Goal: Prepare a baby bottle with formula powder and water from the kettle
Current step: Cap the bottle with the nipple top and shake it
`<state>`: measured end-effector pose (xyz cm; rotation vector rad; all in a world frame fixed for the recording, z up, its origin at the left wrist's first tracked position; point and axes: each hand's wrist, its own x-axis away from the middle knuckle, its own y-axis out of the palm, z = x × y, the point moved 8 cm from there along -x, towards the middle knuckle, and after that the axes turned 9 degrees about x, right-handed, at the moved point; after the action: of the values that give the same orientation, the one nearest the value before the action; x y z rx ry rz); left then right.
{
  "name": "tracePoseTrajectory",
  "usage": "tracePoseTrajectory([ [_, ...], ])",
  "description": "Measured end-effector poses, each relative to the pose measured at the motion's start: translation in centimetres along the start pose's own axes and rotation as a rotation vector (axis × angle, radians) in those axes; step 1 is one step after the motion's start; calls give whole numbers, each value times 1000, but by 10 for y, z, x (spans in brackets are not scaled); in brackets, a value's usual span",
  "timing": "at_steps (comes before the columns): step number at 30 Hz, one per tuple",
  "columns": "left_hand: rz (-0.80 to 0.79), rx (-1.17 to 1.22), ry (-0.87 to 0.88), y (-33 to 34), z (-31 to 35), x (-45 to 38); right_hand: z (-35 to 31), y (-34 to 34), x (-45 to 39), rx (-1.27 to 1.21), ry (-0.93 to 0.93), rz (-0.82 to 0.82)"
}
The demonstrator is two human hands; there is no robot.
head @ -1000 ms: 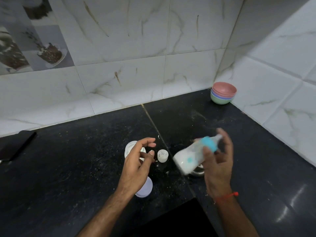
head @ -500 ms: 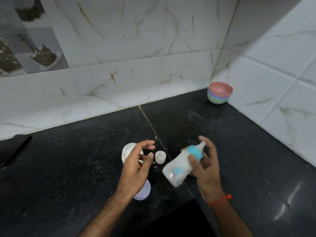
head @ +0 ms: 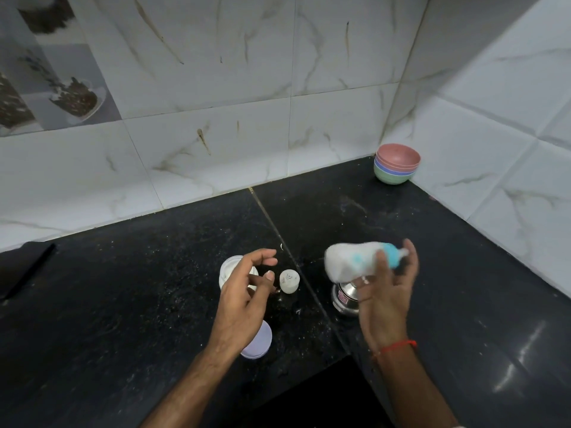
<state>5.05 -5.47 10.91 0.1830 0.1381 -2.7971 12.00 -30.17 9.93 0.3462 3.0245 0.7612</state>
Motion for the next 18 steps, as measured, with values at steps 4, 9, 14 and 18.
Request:
tracePoseTrajectory([
  [4, -9, -13, 8, 2, 4, 0, 4, 21, 16, 154, -31, -220],
  [9, 2, -6, 1, 0, 3, 0, 6, 10, 2, -13, 27, -55],
  [14, 4, -26, 5, -2, 2, -1, 0, 14, 9, 37, -24, -110],
  [18, -2, -16, 1, -2, 1, 1, -2, 10, -1, 100, -44, -95],
])
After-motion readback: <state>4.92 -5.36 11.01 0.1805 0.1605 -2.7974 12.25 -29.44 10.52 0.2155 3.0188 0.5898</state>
